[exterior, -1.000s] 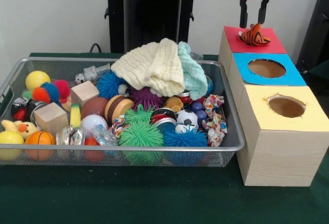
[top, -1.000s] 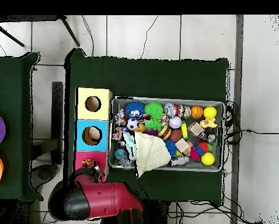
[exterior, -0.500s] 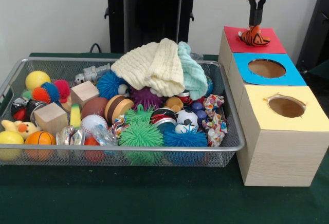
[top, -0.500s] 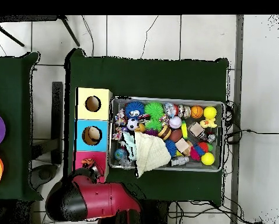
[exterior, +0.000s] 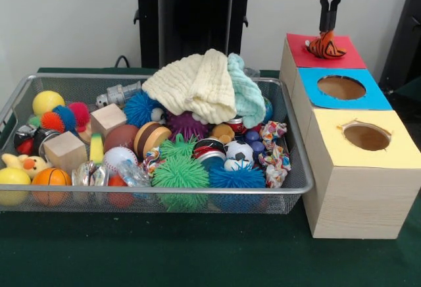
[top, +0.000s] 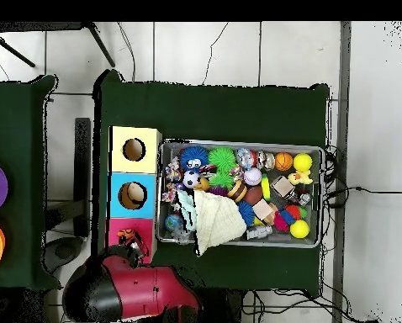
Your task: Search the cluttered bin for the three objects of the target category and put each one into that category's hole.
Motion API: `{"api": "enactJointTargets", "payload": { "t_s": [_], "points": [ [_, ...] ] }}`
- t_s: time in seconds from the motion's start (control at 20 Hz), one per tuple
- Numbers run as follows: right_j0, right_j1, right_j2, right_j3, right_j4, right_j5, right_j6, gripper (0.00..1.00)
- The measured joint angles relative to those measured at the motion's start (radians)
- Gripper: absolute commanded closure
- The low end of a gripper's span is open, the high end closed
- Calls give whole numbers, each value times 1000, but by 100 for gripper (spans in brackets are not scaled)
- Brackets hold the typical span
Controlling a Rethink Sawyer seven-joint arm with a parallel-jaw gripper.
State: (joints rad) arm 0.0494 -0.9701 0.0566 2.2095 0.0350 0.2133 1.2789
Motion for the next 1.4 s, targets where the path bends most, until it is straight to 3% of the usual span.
{"api": "enactJointTargets", "payload": {
  "t_s": [0.65, 1.4],
  "points": [
    [-1, 23, -34, 0, 0, -1, 0, 100],
    [-25, 102, -24, -1, 0, -146, 0, 100]
  ]
}}
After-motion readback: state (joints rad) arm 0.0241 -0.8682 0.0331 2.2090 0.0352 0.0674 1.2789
